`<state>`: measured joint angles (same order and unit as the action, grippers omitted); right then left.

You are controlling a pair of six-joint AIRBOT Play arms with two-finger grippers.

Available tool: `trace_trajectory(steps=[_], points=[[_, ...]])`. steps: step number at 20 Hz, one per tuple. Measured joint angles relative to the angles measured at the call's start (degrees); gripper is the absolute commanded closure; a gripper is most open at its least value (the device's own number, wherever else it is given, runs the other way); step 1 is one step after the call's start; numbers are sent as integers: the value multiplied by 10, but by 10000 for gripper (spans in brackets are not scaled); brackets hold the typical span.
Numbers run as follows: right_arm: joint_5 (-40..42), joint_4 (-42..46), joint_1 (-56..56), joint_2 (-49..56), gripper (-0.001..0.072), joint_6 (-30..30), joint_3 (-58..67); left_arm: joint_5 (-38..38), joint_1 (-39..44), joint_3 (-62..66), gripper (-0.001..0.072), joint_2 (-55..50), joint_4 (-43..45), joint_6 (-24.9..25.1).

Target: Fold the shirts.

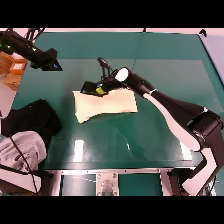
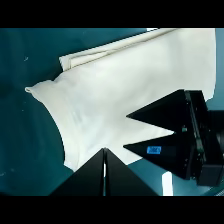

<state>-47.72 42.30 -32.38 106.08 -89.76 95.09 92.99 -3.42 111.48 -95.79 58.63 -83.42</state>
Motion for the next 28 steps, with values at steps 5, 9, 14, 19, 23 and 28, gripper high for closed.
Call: trace_trajectory(steps=[5,9,14,19,23,28], points=[[-103,46,156,-51,152,-13,-10,3,-4,0,683,3,3,10],[-180,92,276,-83,118,-19,-91,4,-4,0,683,3,3,13],[-183,23,307,-61,118,44,-203,-5,-4,0,683,3,2,12],[-150,-95,262,-17,692,101,-209,-8,-4,0,683,3,1,10],[-144,-141,258,-15,697,114,-174,-2,-4,0,683,3,1,9],[-158,-120,386,-94,698,104,-169,7,-5,0,682,3,1,8]])
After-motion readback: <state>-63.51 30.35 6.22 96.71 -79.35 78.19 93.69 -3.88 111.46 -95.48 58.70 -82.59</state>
